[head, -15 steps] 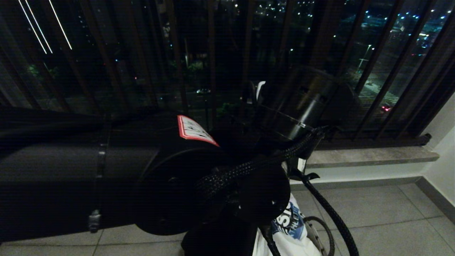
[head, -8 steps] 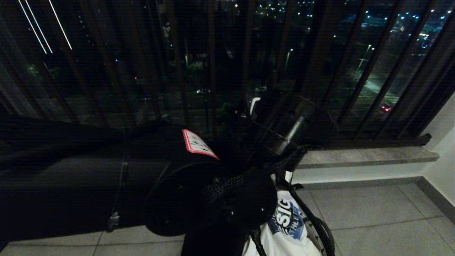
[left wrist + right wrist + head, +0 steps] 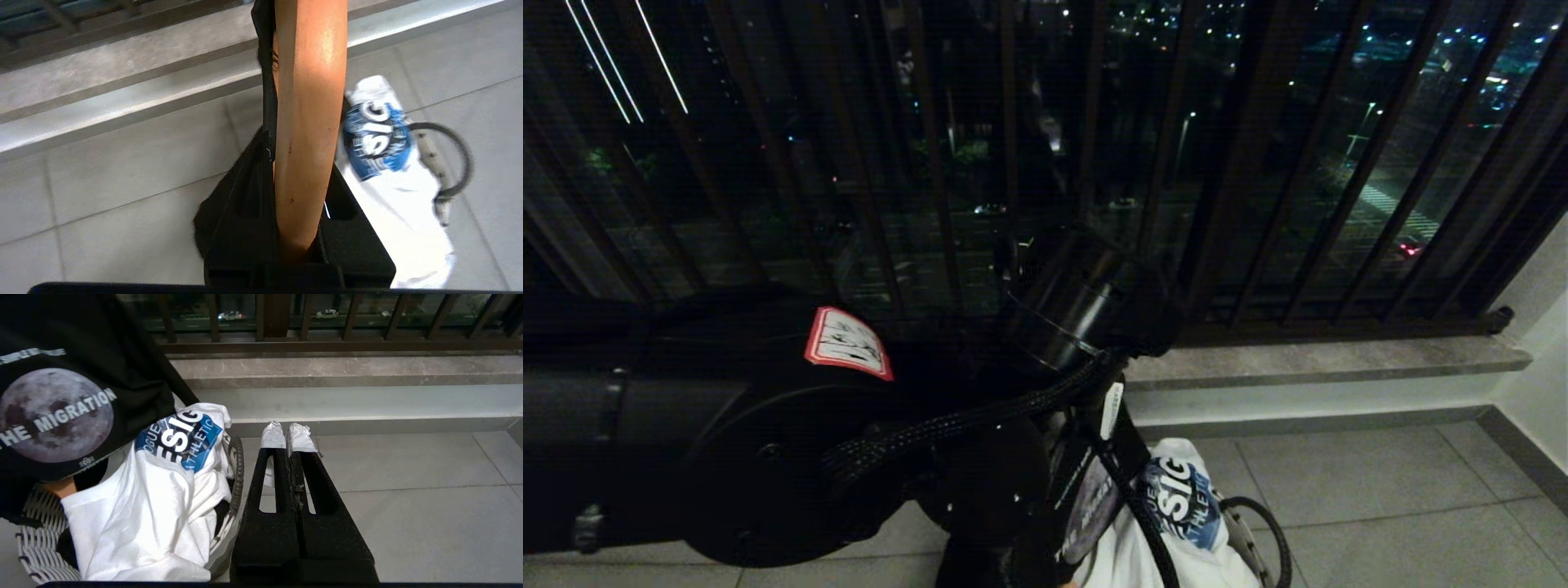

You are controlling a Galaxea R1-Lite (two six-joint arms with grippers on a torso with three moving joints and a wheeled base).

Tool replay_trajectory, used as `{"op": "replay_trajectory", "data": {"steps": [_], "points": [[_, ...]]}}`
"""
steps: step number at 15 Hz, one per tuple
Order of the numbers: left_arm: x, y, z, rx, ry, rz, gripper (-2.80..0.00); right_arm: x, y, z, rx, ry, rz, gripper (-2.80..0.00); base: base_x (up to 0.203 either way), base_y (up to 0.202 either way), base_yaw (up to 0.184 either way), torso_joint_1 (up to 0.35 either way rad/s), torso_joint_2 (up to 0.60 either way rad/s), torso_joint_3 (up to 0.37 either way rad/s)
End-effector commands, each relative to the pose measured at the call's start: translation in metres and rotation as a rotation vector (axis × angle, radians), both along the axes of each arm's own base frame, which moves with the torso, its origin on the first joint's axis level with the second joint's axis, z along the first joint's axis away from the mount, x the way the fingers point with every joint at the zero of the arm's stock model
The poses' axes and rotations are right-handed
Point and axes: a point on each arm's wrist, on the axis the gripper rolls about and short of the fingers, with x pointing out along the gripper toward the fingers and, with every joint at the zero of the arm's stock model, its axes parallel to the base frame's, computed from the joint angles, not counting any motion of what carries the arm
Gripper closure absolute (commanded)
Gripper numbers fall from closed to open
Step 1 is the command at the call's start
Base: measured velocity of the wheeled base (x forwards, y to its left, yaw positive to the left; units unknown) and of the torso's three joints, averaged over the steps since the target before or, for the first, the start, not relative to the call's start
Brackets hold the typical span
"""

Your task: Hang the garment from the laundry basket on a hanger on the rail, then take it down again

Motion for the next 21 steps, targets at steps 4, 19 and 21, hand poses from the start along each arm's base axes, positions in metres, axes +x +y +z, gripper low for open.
{"op": "replay_trajectory", "data": {"steps": [4,19,21], "points": [[0.011,-0.012,-0.027,0.061,-0.011,0.045,0.00,0.000,0.000,0.000,-0.001,-0.001,0.000,0.00,0.000,0.000,0.000,0.000,0.00,0.000],[0.013,-0.105,-0.131,0.268,-0.003,-0.067,0.00,0.000,0.000,0.000,-0.001,-0.001,0.000,0.00,0.000,0.000,0.000,0.000,0.00,0.000],[0.015,-0.117,-0.140,0.276,-0.006,-0.083,0.00,0.000,0.000,0.000,-0.001,-0.001,0.000,0.00,0.000,0.000,0.000,0.000,0.00,0.000]]}}
